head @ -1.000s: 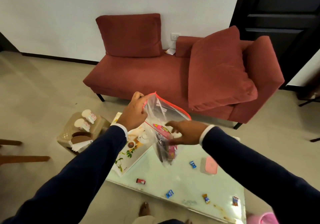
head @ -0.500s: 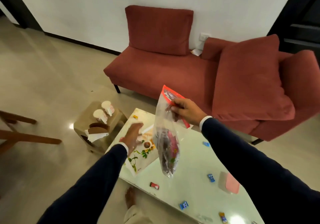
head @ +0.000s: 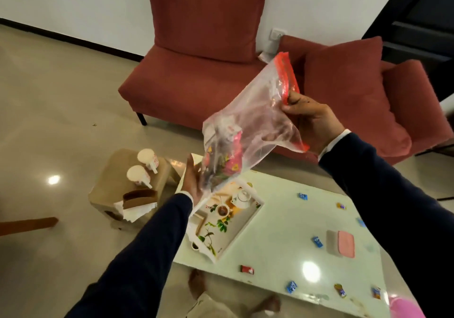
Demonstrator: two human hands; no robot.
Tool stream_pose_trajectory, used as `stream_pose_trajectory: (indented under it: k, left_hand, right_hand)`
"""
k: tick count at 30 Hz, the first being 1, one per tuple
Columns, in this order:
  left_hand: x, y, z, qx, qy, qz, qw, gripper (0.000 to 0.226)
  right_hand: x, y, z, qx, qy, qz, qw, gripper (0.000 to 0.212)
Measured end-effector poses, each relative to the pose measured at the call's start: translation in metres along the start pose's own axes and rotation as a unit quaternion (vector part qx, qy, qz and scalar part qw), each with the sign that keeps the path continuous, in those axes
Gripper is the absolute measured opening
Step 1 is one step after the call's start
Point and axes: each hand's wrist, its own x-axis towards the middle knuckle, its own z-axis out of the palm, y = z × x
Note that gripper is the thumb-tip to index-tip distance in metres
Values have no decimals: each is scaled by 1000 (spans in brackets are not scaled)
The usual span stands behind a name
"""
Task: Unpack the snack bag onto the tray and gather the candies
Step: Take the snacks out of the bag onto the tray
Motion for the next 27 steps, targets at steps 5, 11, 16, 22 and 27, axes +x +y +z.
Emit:
stream_pose_trajectory:
  k: [5,11,16,22,27]
  left_hand:
    - [14,41,3,71,-78,21,994,72]
    - [11,40,-5,29,-119,30,992,54]
    - [3,37,-3,67,-106,40,991,64]
    - [-9,37,-13,124,-83,72,986,66]
    - [-13,31,-46,97,-36,70,992,57]
  right_hand:
    - [-13,7,-5,17,101,91,991,33]
    - [-5,-1,1,-254,128,247,926,16]
    - [-22,15,10,-312,273,178,892,33]
    - [27,36,55,-246,282,167,912,37]
    - [70,75,36,-475,84,204,852,51]
